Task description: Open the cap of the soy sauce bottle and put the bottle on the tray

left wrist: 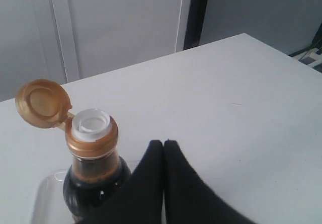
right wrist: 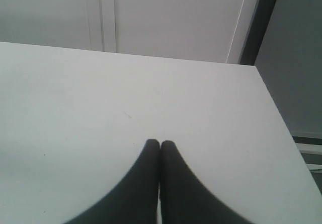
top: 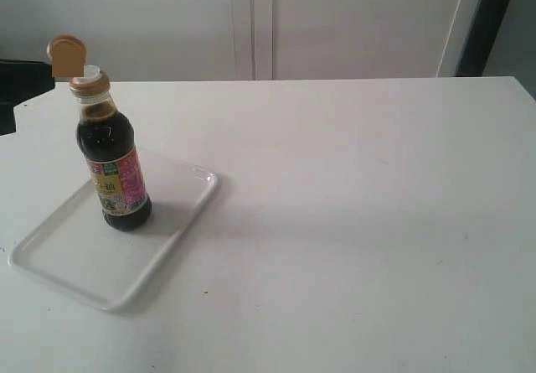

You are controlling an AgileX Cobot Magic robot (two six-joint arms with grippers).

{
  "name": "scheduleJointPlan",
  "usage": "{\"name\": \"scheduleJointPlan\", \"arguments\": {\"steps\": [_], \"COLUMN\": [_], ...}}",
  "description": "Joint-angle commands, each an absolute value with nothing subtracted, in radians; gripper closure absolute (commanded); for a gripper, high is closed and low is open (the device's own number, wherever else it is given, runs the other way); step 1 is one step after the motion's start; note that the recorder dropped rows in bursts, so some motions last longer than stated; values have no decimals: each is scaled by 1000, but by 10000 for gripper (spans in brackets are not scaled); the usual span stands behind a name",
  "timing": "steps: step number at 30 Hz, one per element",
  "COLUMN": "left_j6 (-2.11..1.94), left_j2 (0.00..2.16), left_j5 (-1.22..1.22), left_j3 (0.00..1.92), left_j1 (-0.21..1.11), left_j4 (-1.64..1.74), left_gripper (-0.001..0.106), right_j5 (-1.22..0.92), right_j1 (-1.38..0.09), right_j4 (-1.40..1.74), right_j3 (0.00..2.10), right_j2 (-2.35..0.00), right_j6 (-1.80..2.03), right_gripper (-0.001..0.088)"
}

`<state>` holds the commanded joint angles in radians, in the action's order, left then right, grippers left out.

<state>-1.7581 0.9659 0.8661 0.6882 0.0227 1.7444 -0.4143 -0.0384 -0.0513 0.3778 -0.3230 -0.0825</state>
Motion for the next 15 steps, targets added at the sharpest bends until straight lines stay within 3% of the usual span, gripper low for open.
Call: {"name": "scheduleJointPlan", "arguments": {"steps": [15], "left_j6": [-1776], "left_j2": [966], "left_j5": [922], "left_j3": [688], "left_j1": [23], "left_j4": [1744], "left_gripper": [1053], "right_j5": [-496], "right_j1": [-38], "right_j4": [-51], "right_j3": [382], "right_j2": [-181], "right_j6": [-65], "right_gripper": [868]}}
